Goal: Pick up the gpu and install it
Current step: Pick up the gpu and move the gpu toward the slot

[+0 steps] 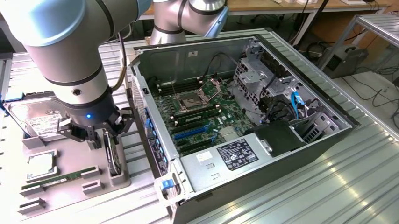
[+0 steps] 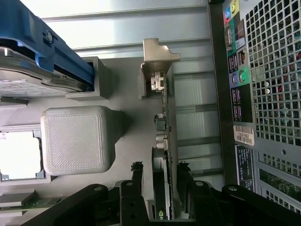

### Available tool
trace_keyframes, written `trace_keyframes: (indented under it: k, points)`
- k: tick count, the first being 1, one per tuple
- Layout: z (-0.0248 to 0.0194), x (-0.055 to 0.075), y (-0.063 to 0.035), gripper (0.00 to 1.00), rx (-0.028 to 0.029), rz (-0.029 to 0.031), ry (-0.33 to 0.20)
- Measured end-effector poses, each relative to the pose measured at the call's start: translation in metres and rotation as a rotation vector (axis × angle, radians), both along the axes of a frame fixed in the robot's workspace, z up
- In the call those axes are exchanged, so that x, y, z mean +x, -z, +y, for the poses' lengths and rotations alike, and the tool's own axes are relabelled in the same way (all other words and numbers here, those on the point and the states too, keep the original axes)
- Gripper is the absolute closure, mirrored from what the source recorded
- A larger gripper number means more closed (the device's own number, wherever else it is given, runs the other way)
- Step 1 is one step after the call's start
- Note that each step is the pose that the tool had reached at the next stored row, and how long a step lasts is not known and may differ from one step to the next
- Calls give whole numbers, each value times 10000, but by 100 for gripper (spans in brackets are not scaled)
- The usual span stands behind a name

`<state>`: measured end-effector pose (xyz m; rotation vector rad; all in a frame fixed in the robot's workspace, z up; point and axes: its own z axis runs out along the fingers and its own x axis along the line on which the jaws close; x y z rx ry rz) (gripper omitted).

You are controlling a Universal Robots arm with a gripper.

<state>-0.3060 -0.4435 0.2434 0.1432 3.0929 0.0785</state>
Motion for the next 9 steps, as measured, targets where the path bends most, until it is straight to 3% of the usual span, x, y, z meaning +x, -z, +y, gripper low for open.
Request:
trace_keyframes:
  k: [5,7,9]
  points:
    - [0,0,-1,59,-1,1,0]
    - [0,0,-1,72,-2,2,-1]
    - [0,0,-1,74,-2,2,-1]
